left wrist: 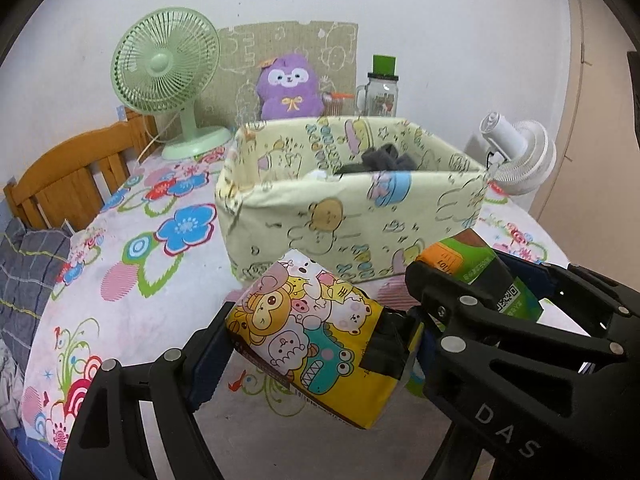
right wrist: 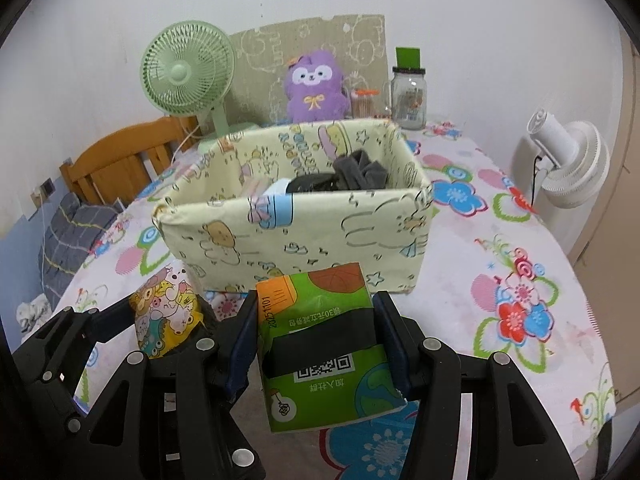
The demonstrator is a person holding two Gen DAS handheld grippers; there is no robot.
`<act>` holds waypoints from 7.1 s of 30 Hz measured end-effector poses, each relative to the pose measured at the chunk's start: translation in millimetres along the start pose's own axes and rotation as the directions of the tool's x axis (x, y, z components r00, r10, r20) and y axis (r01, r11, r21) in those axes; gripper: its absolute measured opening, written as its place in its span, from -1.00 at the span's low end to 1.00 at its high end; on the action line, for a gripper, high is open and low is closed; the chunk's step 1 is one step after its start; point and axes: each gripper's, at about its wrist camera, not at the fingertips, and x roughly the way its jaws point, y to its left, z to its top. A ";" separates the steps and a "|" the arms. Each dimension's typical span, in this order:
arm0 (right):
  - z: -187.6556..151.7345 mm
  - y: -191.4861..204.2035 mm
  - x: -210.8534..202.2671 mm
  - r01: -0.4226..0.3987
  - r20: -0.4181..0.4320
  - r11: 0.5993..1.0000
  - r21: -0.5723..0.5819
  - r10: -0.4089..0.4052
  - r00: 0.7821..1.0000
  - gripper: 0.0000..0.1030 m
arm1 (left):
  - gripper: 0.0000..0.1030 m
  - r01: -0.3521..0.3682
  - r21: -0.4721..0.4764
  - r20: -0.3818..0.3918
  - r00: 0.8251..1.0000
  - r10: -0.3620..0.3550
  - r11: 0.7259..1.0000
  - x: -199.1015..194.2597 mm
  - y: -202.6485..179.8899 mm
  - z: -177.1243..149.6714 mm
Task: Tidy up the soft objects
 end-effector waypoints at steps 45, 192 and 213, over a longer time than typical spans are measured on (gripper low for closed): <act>66.1 -13.3 -67.3 0.028 0.136 1.000 0.012 -0.029 0.990 0.13 | 0.64 -0.014 0.027 0.131 0.991 0.011 1.000 -56.1 -24.1 67.5; 121.1 -25.9 52.4 -0.036 0.008 0.999 -0.014 0.036 0.999 0.58 | 0.99 -0.025 -0.028 -0.033 0.999 0.024 0.999 51.6 10.0 118.1; 98.9 -33.3 5.4 0.002 0.064 1.000 0.006 -0.003 0.998 0.58 | 0.99 -0.021 -0.041 0.026 0.999 0.023 0.999 10.7 10.1 98.3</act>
